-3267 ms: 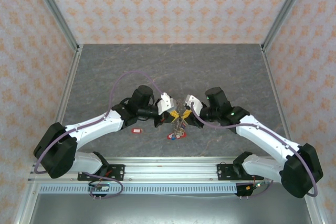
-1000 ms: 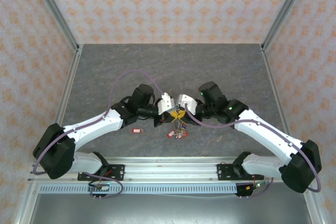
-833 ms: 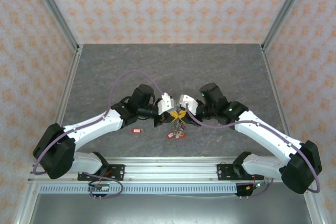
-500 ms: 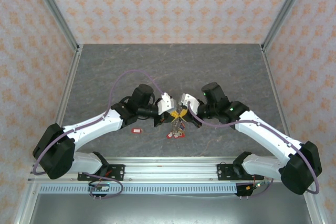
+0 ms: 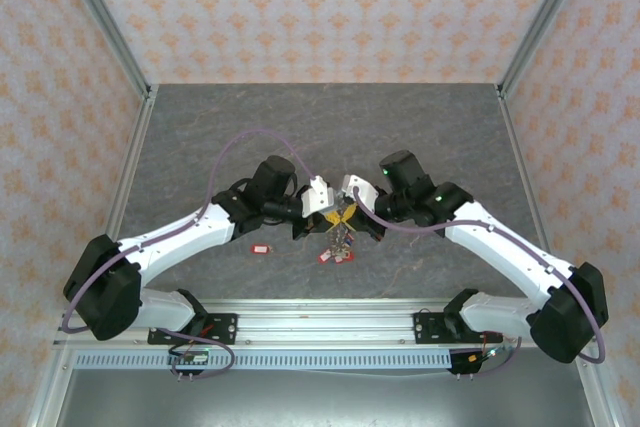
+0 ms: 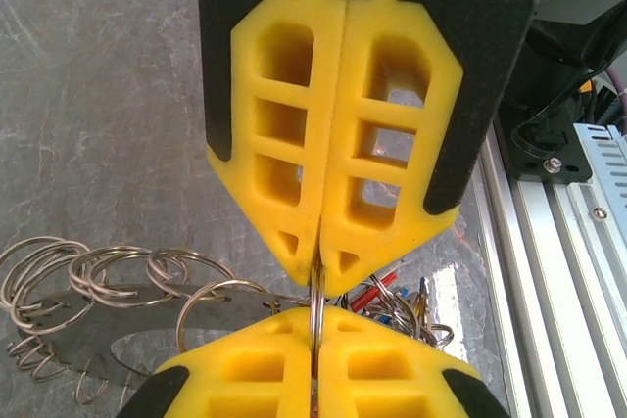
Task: Put the keys on the keyring
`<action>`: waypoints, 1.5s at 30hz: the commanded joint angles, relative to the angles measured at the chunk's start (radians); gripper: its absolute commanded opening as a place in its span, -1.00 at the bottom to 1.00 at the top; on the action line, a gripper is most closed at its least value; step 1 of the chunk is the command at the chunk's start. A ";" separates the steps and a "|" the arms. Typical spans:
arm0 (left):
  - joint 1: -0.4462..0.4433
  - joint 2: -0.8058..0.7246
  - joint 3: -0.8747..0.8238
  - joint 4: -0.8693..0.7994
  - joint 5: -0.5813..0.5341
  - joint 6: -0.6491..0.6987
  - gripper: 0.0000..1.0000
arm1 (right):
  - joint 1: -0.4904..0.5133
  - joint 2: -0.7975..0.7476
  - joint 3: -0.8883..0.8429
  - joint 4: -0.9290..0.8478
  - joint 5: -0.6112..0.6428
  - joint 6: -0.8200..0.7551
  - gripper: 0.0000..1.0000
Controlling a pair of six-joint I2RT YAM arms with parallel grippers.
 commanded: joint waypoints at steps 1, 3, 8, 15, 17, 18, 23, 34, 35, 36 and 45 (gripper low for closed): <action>-0.011 0.021 0.030 -0.022 -0.011 0.025 -0.89 | 0.028 -0.008 0.061 0.038 -0.053 -0.018 -0.95; -0.011 0.013 0.020 0.002 -0.012 0.015 -1.00 | 0.028 -0.020 0.042 0.059 -0.041 -0.012 -0.93; -0.010 -0.013 -0.027 0.104 0.003 -0.046 -1.00 | 0.018 -0.036 -0.018 0.067 0.032 -0.001 -0.72; -0.010 -0.033 -0.080 0.237 0.017 -0.115 -1.00 | -0.031 -0.065 -0.153 0.189 0.005 0.078 -0.77; -0.010 -0.032 -0.080 0.241 0.024 -0.117 -1.00 | -0.042 -0.075 -0.182 0.221 -0.002 0.098 -0.83; -0.010 -0.033 -0.079 0.243 0.030 -0.118 -1.00 | -0.044 -0.079 -0.196 0.240 -0.006 0.110 -0.85; -0.010 -0.020 -0.069 0.241 0.048 -0.118 -1.00 | -0.046 -0.081 -0.227 0.303 -0.025 0.168 -0.88; -0.010 -0.012 -0.069 0.245 0.027 -0.116 -1.00 | -0.046 -0.104 -0.209 0.277 0.018 0.209 -0.78; -0.010 -0.012 -0.067 0.231 0.022 -0.108 -1.00 | -0.045 -0.117 -0.196 0.251 0.022 0.180 -0.76; -0.010 -0.014 -0.065 0.219 0.017 -0.100 -1.00 | -0.046 -0.133 -0.183 0.220 0.024 0.135 -0.72; -0.010 -0.025 -0.061 0.199 0.019 -0.092 -1.00 | -0.044 -0.121 -0.108 0.144 -0.104 -0.074 -0.53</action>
